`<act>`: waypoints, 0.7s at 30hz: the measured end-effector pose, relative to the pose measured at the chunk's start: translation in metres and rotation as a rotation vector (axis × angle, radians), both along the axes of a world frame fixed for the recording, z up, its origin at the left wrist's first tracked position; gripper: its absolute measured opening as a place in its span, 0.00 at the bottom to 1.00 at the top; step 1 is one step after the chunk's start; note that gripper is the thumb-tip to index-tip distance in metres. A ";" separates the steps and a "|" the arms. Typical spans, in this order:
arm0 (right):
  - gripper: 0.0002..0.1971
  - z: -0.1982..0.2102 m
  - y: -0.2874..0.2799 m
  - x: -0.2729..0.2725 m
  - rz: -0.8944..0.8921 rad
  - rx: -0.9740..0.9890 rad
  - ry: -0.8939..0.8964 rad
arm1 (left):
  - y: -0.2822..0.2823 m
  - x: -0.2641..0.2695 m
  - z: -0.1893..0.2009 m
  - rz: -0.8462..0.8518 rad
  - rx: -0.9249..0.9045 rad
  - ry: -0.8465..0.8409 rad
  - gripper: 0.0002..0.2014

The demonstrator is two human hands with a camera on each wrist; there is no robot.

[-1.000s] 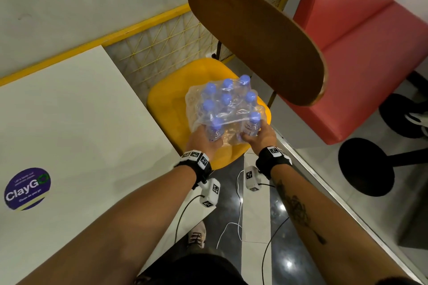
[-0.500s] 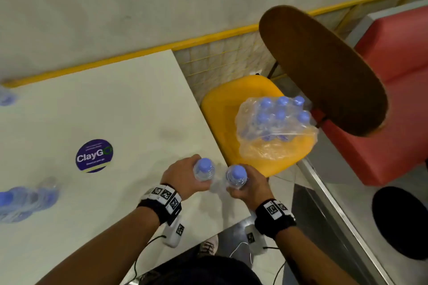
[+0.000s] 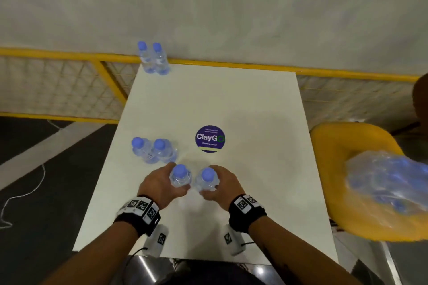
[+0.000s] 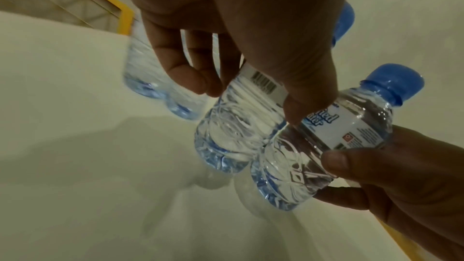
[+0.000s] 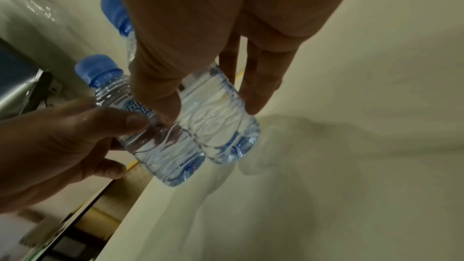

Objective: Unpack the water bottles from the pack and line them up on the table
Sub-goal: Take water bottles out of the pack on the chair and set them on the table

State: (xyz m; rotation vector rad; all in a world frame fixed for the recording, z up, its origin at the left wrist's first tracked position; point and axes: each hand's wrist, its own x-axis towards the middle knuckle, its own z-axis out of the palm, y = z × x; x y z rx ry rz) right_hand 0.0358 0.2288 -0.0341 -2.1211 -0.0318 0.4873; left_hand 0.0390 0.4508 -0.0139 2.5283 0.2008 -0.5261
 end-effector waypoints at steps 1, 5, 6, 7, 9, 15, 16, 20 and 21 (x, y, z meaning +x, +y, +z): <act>0.28 -0.001 0.019 0.005 0.019 0.001 0.001 | 0.019 -0.001 0.000 0.023 -0.001 0.003 0.27; 0.28 -0.004 0.080 0.020 0.051 0.014 0.023 | 0.080 -0.002 -0.001 0.113 -0.033 0.020 0.26; 0.28 -0.004 0.092 0.023 0.049 0.019 0.031 | 0.092 -0.002 -0.001 0.135 -0.044 0.022 0.25; 0.27 -0.004 0.104 0.025 0.038 0.028 0.039 | 0.103 -0.001 -0.002 0.158 -0.060 0.020 0.25; 0.25 -0.008 0.124 0.029 0.006 0.029 0.057 | 0.118 0.002 -0.005 0.187 -0.097 0.026 0.25; 0.15 -0.011 0.159 0.035 -0.021 -0.055 0.074 | 0.137 0.010 -0.021 0.168 -0.203 0.050 0.25; 0.11 -0.009 0.162 0.034 -0.034 -0.067 0.069 | 0.136 0.012 -0.020 0.161 -0.221 0.051 0.24; 0.17 -0.005 0.165 0.036 -0.119 -0.056 0.088 | 0.129 0.025 -0.011 0.111 -0.227 0.078 0.24; 0.18 -0.007 0.164 0.036 -0.127 -0.068 0.090 | 0.129 0.028 -0.009 0.102 -0.216 0.080 0.25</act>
